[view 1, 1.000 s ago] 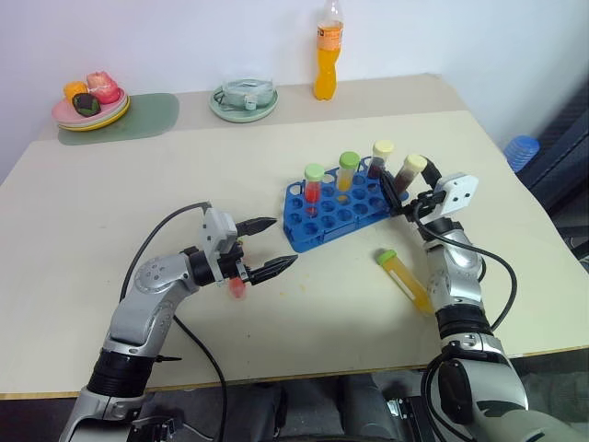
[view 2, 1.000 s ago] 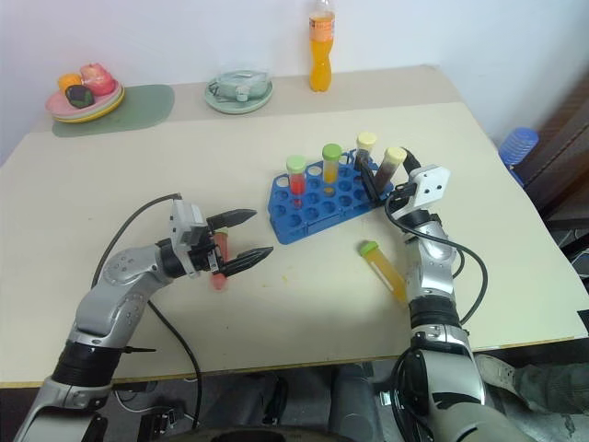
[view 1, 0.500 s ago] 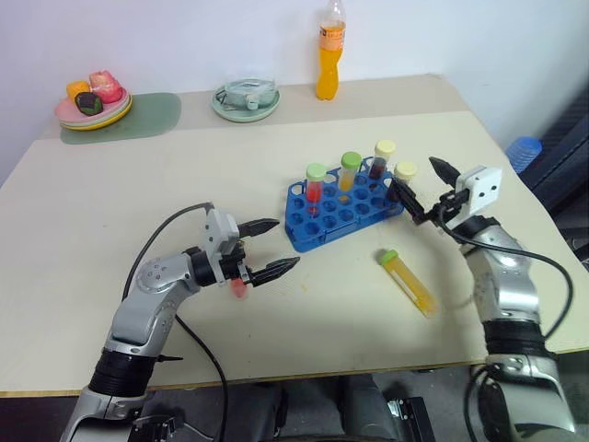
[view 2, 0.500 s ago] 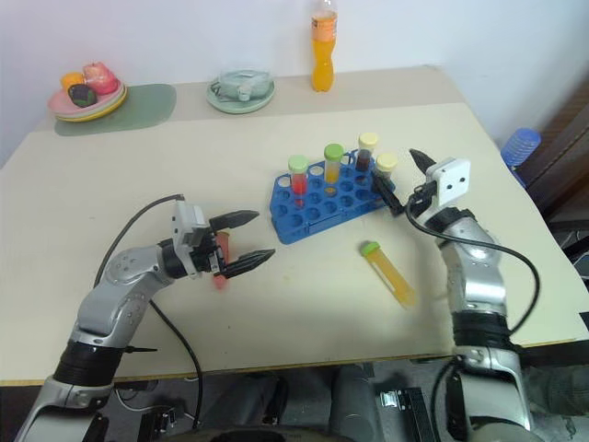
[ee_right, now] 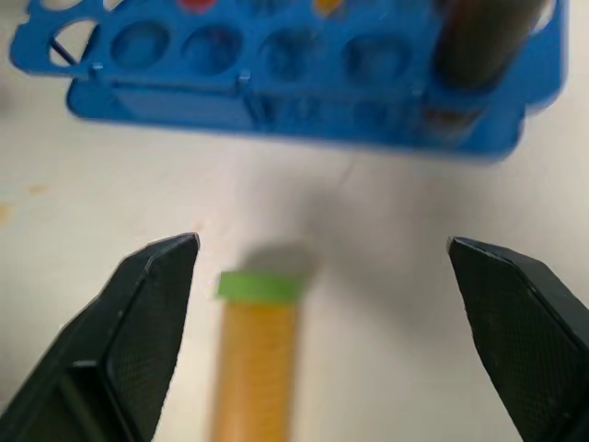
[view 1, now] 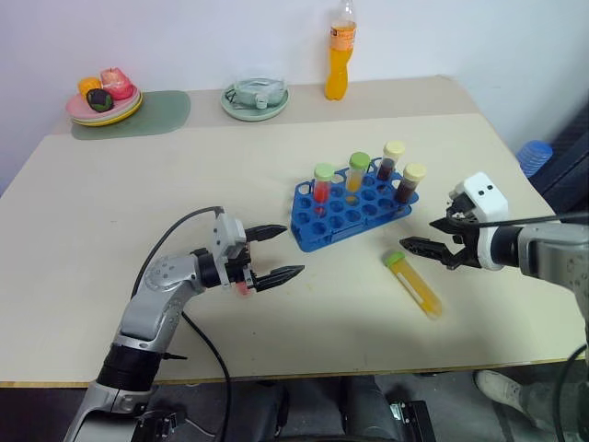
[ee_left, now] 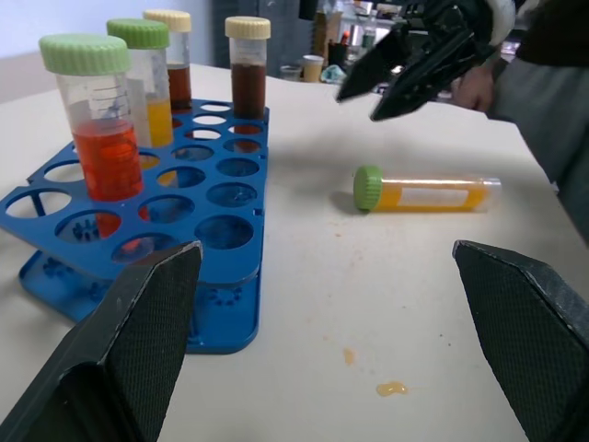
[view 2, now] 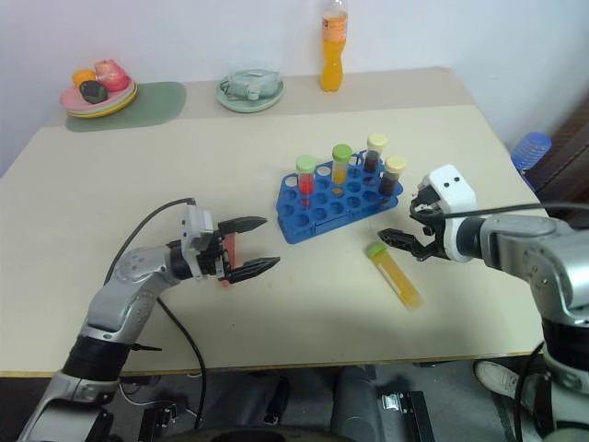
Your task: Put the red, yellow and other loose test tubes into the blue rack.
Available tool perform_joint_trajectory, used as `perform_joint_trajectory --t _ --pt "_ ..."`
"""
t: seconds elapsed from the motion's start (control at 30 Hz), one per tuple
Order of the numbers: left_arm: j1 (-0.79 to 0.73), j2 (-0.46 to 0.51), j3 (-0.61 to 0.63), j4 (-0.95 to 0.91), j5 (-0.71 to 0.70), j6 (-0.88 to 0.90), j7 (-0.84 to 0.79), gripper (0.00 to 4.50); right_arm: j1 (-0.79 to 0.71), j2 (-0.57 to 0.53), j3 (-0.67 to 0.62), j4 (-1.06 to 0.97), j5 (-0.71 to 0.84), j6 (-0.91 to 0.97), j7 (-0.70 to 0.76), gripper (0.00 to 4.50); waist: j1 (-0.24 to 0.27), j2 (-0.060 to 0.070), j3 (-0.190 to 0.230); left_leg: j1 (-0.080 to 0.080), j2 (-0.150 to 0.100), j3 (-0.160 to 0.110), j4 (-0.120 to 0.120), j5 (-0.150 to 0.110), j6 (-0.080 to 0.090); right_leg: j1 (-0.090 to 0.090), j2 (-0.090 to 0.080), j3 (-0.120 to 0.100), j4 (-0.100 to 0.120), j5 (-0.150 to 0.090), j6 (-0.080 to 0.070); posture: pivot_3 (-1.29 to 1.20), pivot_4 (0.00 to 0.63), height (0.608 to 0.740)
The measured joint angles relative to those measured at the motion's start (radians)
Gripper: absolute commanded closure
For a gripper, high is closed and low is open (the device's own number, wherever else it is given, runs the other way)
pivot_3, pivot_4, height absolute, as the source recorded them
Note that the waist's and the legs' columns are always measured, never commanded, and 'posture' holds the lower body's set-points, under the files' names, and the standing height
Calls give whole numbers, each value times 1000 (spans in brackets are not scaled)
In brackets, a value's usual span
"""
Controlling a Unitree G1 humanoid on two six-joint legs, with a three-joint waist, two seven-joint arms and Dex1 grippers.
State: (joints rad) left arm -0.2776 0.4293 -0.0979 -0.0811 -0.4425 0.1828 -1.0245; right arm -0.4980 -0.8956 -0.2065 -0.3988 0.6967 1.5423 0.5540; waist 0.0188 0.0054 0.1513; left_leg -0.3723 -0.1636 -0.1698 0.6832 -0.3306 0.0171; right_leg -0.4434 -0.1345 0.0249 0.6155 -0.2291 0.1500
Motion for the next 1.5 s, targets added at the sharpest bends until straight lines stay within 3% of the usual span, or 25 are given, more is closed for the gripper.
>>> perform_joint_trajectory --t 0.3,0.67,0.77,0.97,1.27,1.43,1.5 --pt "11 -1 -4 0 3 -3 -4 0 53 -20 76 19 149 66 -143 69 18 0 0 0 0 1 0 0 1 0 0 -1 0 0 0 0 150 740" --pt "40 4 -3 -3 7 -3 4 0 30 67 153 29 193 66 -320 69 19 -1 0 0 0 1 0 0 1 0 0 -1 0 0 0 0 150 740" --pt "45 5 -3 -13 7 -3 5 0 28 63 182 13 180 66 -343 818 19 -2 -1 1 0 1 0 0 1 0 0 -1 0 0 0 0 150 740" --pt "64 13 -1 -25 8 -3 18 0 22 35 270 -44 81 50 -353 3641 19 -2 -1 1 0 1 0 0 1 0 0 -1 0 0 0 0 150 740" --pt "67 17 2 -26 7 -3 27 0 24 -119 435 -121 -27 -96 -204 3641 22 -3 -1 0 0 1 0 0 1 1 0 -1 -1 0 0 0 150 740" --pt "66 16 2 -28 7 -3 26 0 66 -104 350 -157 27 -275 -2 3641 19 -3 -1 0 0 1 0 0 1 0 0 -1 -1 0 0 0 150 740" --pt "67 19 5 -29 7 -3 26 0 69 -42 265 -149 63 -363 64 3641 20 -4 0 1 0 1 0 0 1 0 1 -1 -1 0 0 0 150 740"
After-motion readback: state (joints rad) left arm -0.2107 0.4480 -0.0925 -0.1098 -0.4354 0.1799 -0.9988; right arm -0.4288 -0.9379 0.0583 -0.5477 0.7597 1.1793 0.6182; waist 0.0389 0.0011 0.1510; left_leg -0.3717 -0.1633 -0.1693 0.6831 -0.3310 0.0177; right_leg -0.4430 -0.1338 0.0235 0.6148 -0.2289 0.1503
